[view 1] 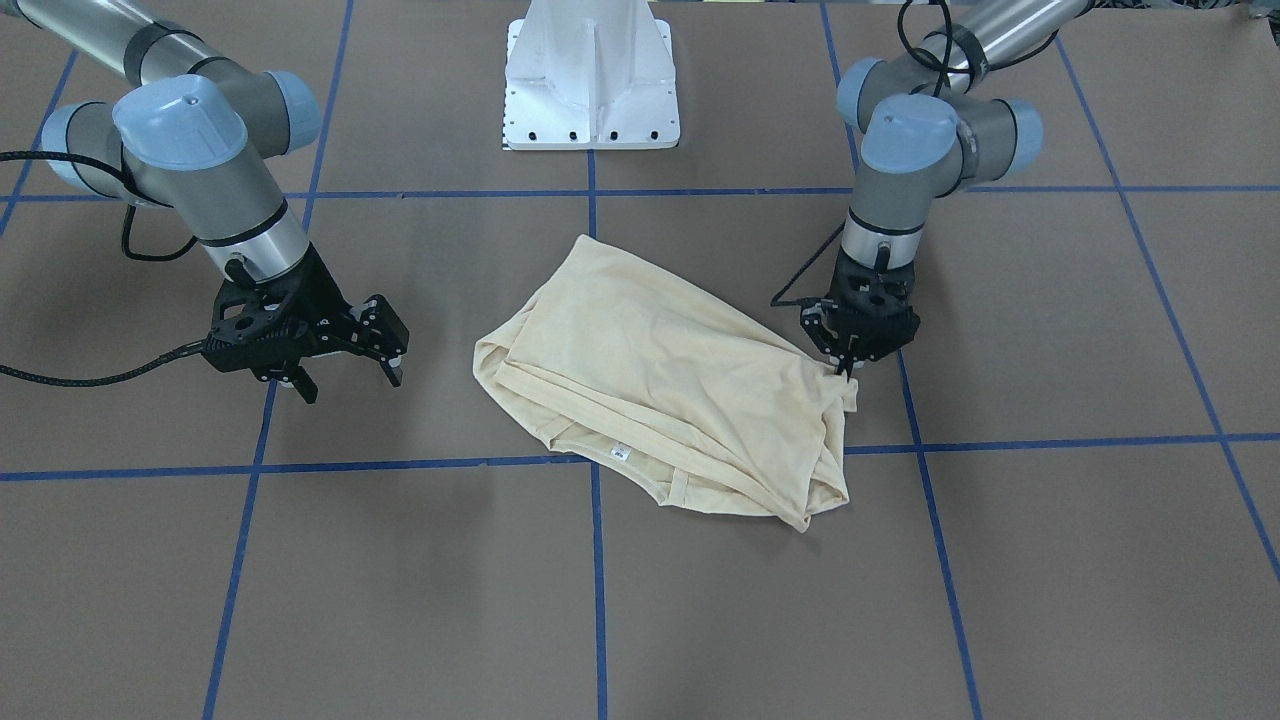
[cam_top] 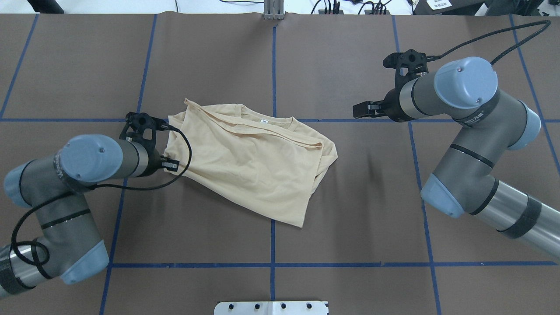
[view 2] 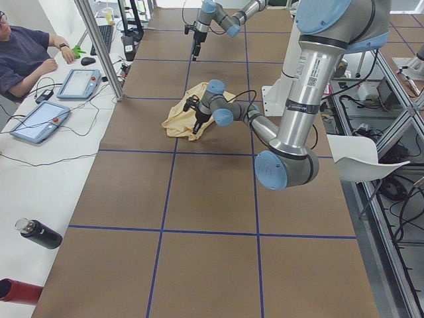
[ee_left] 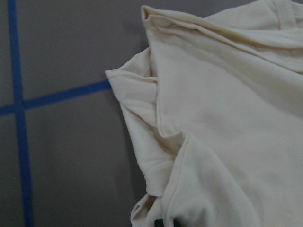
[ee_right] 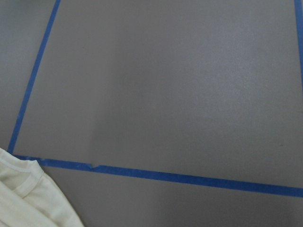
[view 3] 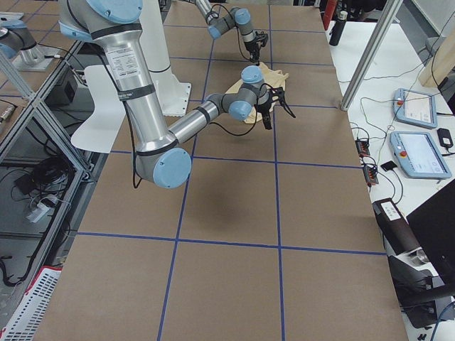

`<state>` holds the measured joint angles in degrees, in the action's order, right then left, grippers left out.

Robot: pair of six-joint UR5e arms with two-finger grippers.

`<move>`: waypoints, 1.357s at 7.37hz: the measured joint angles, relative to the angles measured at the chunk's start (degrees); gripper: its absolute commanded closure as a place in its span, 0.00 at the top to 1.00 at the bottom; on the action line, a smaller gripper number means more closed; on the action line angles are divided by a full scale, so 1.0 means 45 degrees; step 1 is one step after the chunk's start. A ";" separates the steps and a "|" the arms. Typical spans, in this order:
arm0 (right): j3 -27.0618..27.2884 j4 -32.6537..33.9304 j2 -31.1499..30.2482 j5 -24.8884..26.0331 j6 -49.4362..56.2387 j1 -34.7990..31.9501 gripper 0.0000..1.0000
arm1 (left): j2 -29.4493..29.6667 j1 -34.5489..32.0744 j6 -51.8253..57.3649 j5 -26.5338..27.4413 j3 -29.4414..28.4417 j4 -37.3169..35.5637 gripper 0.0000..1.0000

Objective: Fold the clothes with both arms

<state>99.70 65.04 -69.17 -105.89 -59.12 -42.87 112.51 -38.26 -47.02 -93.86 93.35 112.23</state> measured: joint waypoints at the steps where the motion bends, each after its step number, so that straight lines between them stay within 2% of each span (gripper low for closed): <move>1: 0.0005 0.0000 0.0017 0.0008 -0.0035 0.0019 1.00 | 0.1543 -0.0748 0.0606 -0.0008 -0.2049 0.0342 0.00; 3: 0.0018 0.0000 0.0041 0.0002 -0.0082 0.0042 1.00 | 0.4389 -0.1974 0.2179 -0.0046 -0.6647 0.2562 0.00; 4: 0.0025 0.0000 0.0061 0.0002 -0.0095 0.0061 1.00 | 0.4936 -0.2575 0.3404 -0.0114 -0.7717 0.3251 0.99; 5: 0.0007 0.0000 0.0122 0.0013 -0.0106 0.0110 1.00 | 0.5071 -0.3046 0.4464 -0.0188 -0.8132 0.3593 1.00; 7: -0.0251 0.0139 0.0715 0.0066 -0.0377 0.0347 1.00 | 0.4486 -0.3372 0.5232 -0.0777 -0.7529 0.4240 1.00; 9: -0.1356 0.0721 0.2527 0.0680 -0.1956 0.0944 1.00 | 0.3599 -0.3478 0.5270 -0.2007 -0.6284 0.4491 1.00; 10: -0.2450 0.1186 0.3967 0.1482 -0.3158 0.1440 0.98 | 0.3149 -0.3497 0.5202 -0.2222 -0.5691 0.4518 1.00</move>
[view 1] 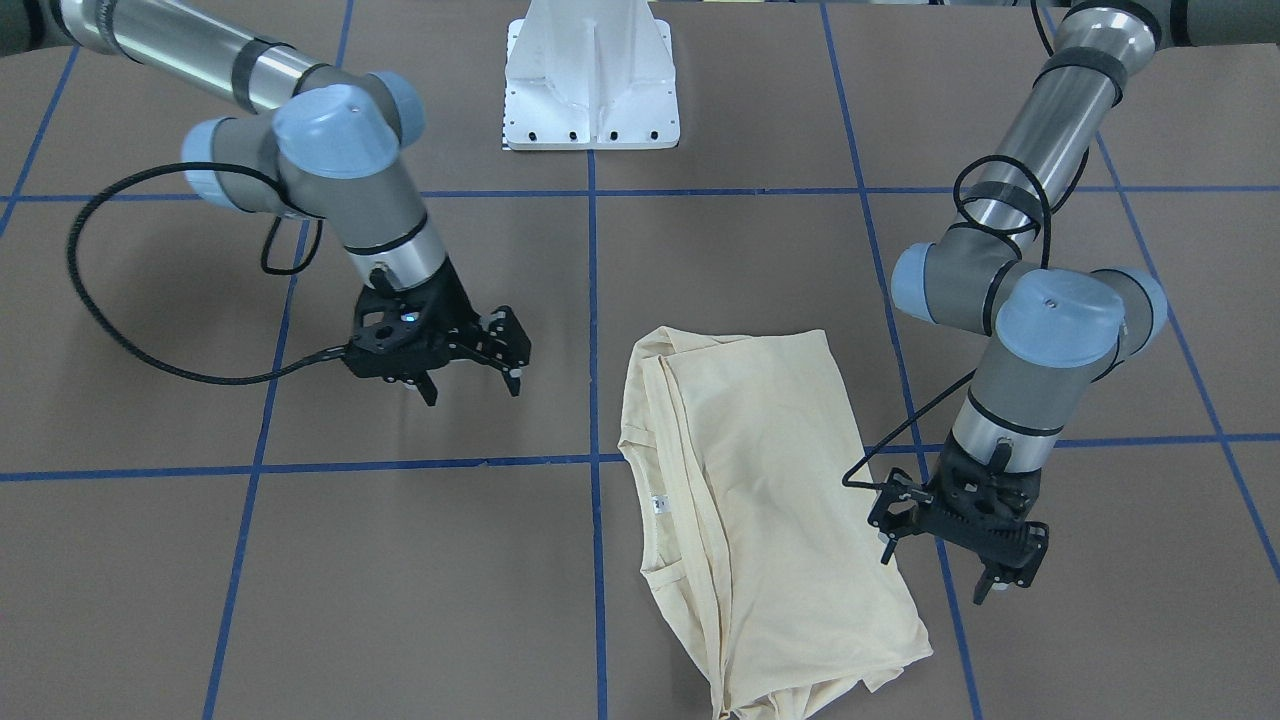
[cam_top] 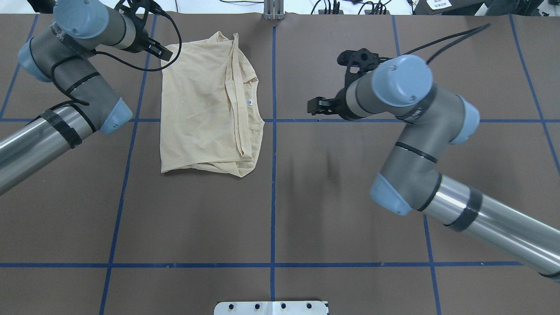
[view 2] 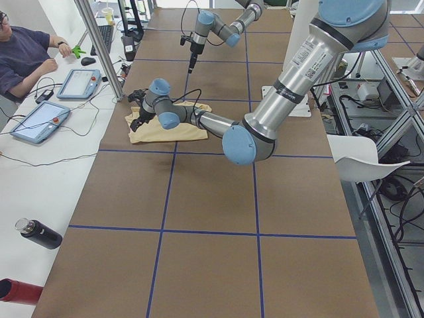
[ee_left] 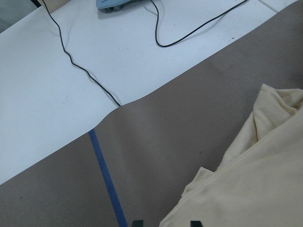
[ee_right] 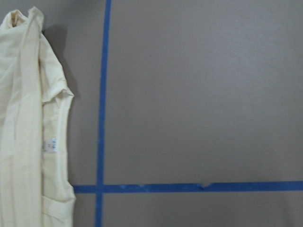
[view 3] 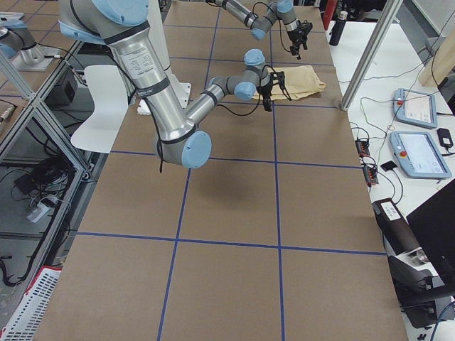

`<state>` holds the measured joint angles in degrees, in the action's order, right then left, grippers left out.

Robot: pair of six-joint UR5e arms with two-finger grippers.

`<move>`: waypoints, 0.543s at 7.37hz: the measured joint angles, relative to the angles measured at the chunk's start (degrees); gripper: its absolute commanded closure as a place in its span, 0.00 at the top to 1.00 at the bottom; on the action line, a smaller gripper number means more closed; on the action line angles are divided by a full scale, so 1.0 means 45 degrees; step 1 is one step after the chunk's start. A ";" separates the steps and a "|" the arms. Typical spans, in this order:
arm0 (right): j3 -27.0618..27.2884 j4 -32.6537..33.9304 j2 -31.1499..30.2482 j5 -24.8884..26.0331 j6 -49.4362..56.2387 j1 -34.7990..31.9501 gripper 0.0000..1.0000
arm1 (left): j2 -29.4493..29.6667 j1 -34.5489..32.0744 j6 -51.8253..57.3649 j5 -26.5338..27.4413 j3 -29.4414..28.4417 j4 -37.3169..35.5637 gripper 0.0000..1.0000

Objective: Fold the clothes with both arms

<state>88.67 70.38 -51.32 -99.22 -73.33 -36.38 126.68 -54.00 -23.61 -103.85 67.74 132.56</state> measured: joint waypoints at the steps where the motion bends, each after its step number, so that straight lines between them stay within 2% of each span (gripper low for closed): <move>1: -0.1333 0.0286 0.1436 0.0883 -0.1225 0.0533 0.95 | -0.0318 -0.0005 -0.0058 -0.0082 0.0418 0.0009 1.00; 2: -0.2710 0.0401 0.2638 0.1819 -0.2190 0.1057 0.70 | -0.0470 -0.0006 -0.0242 -0.0100 0.0628 0.0017 1.00; 3: -0.3695 0.0421 0.3335 0.2543 -0.2664 0.1445 0.53 | -0.0546 0.0010 -0.0514 -0.0094 0.0720 0.0026 1.00; 4: -0.4210 0.0421 0.3628 0.2917 -0.2799 0.1686 0.42 | -0.0587 0.0030 -0.0687 -0.0089 0.0773 0.0035 1.00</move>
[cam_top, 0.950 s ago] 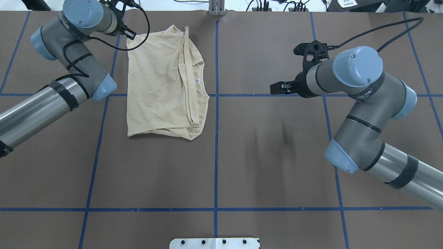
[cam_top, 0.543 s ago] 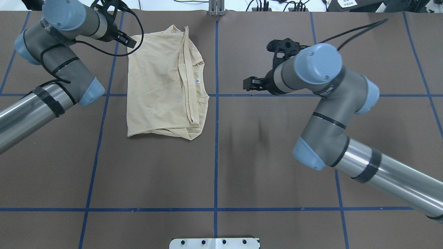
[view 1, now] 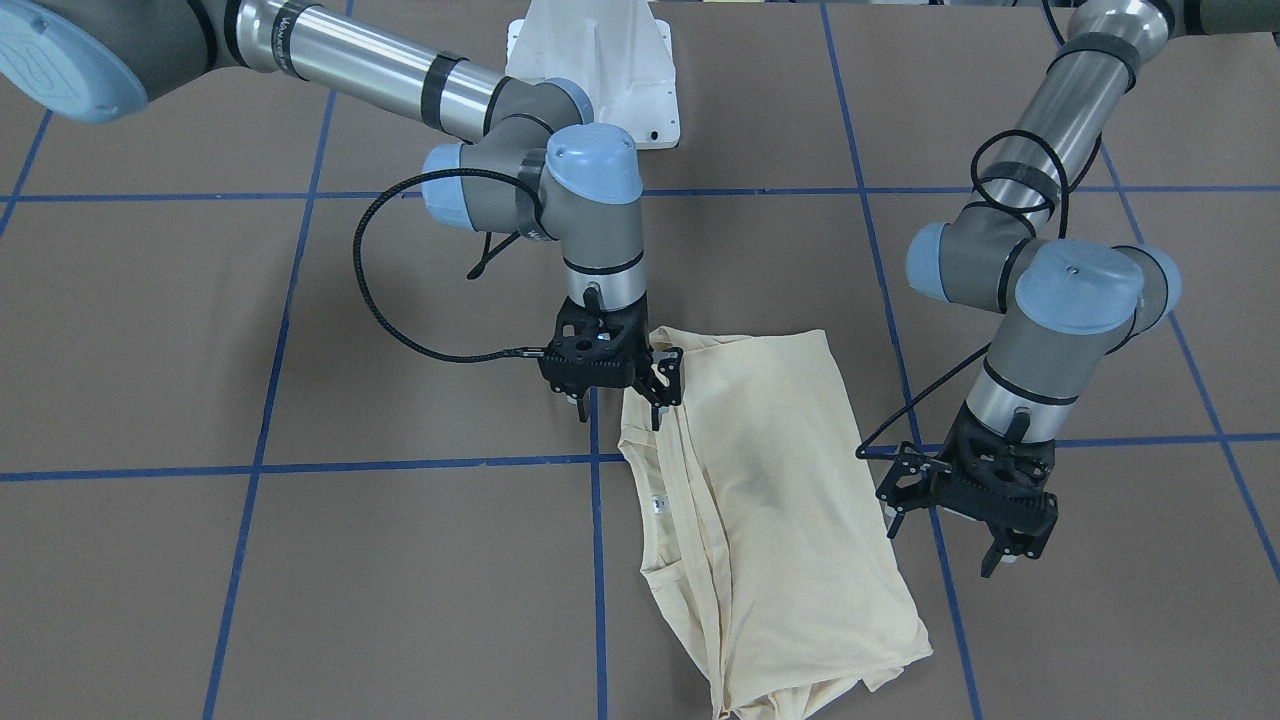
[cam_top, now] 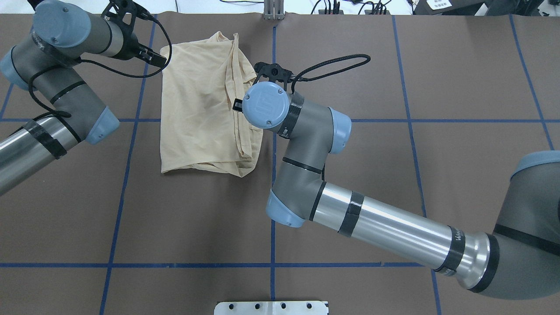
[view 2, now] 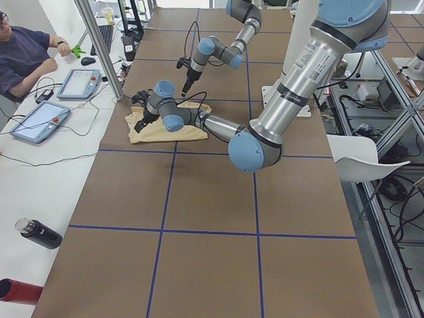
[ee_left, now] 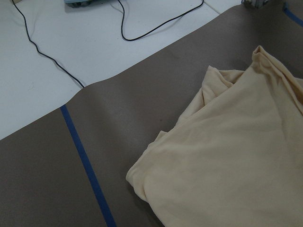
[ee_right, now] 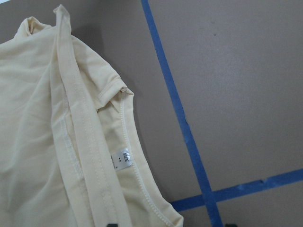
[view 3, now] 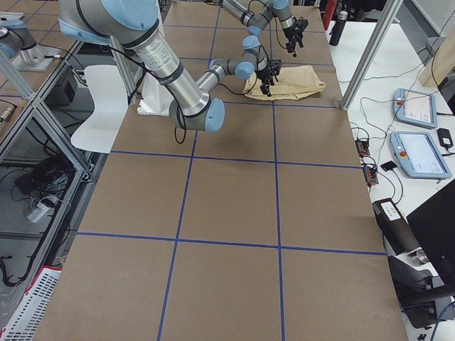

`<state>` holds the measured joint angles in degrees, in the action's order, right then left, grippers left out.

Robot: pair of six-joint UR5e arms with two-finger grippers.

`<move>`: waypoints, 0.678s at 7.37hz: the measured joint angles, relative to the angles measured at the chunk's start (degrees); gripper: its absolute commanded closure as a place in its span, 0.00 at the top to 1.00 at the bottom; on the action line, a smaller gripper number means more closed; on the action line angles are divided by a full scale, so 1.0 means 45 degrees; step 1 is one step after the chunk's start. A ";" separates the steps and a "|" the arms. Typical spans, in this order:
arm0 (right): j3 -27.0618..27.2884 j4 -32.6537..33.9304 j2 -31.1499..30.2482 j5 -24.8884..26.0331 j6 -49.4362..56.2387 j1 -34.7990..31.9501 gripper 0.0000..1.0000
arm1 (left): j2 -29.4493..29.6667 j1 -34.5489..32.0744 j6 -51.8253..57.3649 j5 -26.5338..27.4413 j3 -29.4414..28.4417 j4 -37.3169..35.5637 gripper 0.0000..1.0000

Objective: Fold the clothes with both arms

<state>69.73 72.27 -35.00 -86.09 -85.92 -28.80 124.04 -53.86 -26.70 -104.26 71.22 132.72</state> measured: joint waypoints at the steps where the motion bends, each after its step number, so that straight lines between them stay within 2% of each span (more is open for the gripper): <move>1: -0.0256 -0.0003 0.0099 0.0149 -0.0001 0.0142 0.35 | -0.0016 0.0015 -0.0078 0.0007 0.0014 0.0010 1.00; 5: -0.0684 -0.0029 0.0115 0.0248 0.0974 0.0227 0.34 | -0.0049 0.0055 -0.0121 0.0023 0.0014 0.0024 1.00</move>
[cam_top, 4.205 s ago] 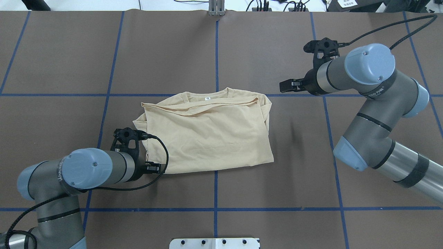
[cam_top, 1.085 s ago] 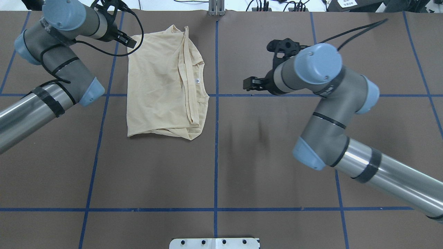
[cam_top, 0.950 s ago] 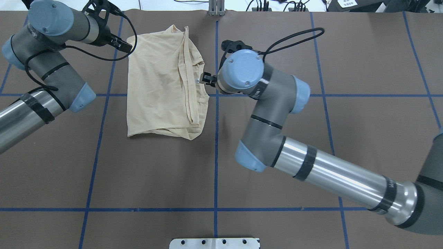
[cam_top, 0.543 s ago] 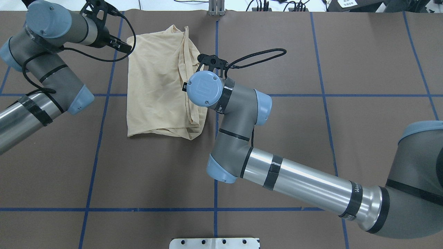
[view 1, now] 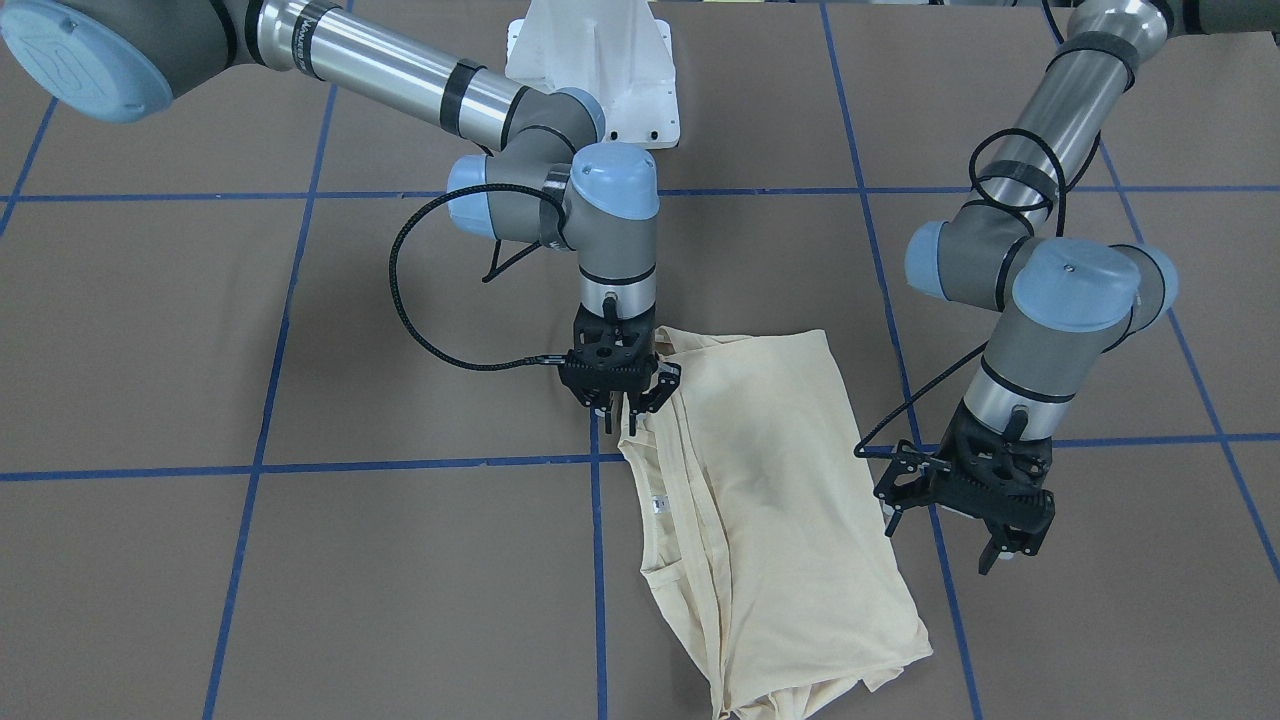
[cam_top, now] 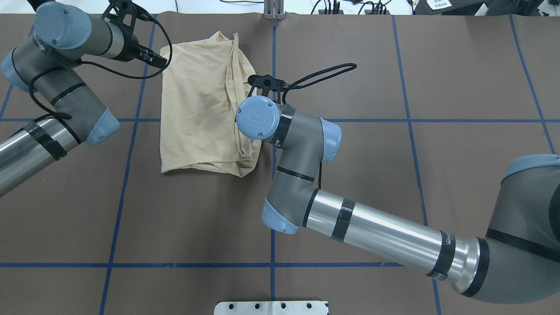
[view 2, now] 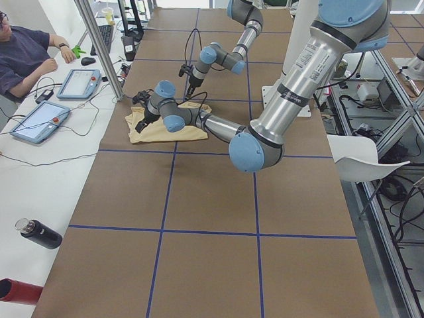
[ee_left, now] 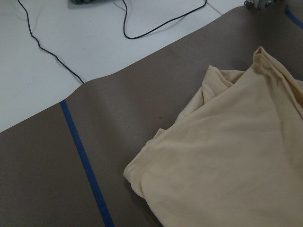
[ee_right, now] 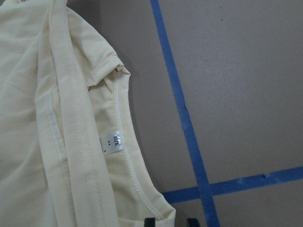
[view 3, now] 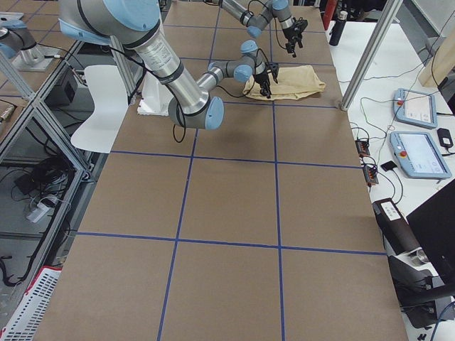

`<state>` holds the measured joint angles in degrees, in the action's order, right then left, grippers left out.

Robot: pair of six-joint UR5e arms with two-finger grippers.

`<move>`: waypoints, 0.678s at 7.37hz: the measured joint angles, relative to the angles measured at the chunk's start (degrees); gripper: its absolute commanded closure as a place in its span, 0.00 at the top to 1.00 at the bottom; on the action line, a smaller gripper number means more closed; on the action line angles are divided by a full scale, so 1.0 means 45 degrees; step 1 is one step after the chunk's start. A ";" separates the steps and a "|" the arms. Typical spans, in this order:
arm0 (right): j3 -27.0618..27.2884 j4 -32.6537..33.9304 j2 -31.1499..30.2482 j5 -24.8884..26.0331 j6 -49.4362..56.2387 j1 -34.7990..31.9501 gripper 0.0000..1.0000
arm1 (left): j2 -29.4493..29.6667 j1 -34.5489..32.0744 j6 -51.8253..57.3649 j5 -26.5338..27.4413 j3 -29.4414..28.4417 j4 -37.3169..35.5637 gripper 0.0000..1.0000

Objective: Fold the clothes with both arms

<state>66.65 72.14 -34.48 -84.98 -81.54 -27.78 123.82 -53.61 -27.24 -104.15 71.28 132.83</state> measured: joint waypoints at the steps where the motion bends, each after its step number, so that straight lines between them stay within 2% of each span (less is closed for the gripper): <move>1: -0.0078 -0.0008 0.0001 0.0009 0.0041 0.0000 0.35 | -0.0035 0.0009 0.0000 0.0001 0.0000 0.0007 1.00; 5: -0.0732 -0.0058 0.0415 0.0207 0.0037 0.0001 0.36 | -0.0123 0.0019 -0.0001 0.0001 0.0005 0.0014 1.00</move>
<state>63.35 71.88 -32.61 -84.04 -81.37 -27.77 123.26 -53.53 -27.25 -104.15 71.31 132.89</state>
